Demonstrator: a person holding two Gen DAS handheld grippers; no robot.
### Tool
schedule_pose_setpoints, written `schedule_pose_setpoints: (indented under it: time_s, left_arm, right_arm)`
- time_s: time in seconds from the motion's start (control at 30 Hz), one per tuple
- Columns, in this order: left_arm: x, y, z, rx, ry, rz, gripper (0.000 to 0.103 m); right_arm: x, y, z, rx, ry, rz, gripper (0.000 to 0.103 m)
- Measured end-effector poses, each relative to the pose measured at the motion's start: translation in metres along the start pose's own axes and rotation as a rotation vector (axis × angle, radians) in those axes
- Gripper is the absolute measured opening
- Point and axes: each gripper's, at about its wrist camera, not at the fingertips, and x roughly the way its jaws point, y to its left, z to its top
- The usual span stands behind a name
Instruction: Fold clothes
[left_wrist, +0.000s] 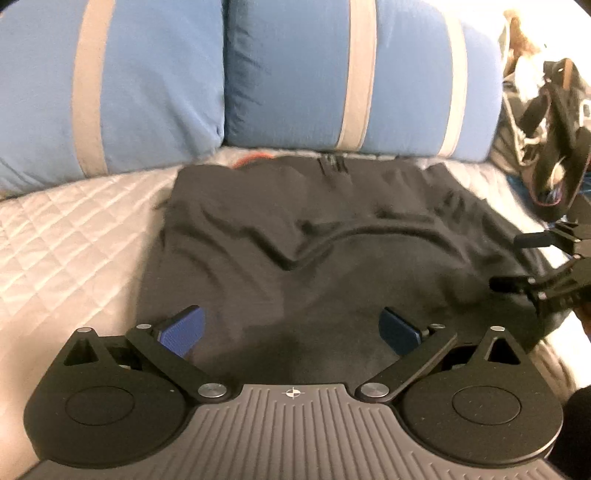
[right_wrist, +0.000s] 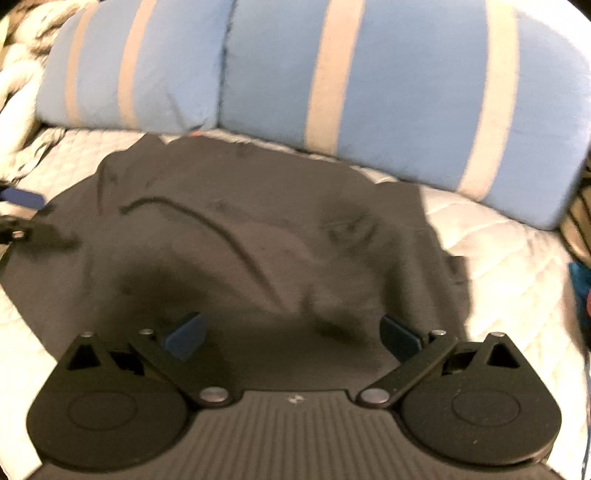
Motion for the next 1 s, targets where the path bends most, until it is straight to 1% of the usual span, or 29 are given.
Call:
schedule_pose_setpoints:
  time_s: [0.1, 0.27, 0.4, 0.6, 0.7, 0.8, 0.9, 1.0]
  left_arm:
    - [-0.013, 0.001, -0.002, 0.004, -0.022, 0.007, 0.103]
    - [-0.033, 0.004, -0.004, 0.010, -0.055, 0.022, 0.103]
    - [-0.043, 0.007, -0.003, -0.015, -0.080, 0.029, 0.103]
    - [-0.053, 0.008, 0.000, -0.037, -0.126, 0.058, 0.103]
    - [-0.058, 0.009, 0.001, -0.061, -0.140, 0.068, 0.103]
    - [-0.061, 0.010, -0.001, -0.083, -0.146, 0.066, 0.103]
    - [-0.064, 0.009, -0.003, -0.094, -0.151, 0.063, 0.103]
    - [-0.065, 0.008, -0.005, -0.104, -0.155, 0.062, 0.103]
  right_arm:
    - [-0.007, -0.009, 0.000, 0.010, -0.017, -0.025, 0.103]
    - [-0.018, -0.019, -0.003, 0.027, -0.032, -0.039, 0.103]
    - [-0.025, -0.026, -0.006, 0.044, -0.037, -0.044, 0.103]
    - [-0.036, -0.048, -0.014, 0.124, -0.041, -0.039, 0.103]
    - [-0.043, -0.066, -0.022, 0.196, -0.040, -0.033, 0.103]
    - [-0.049, -0.090, -0.033, 0.309, -0.026, -0.009, 0.103]
    - [-0.054, -0.115, -0.049, 0.452, -0.014, 0.045, 0.103]
    - [-0.058, -0.133, -0.064, 0.560, -0.009, 0.103, 0.103]
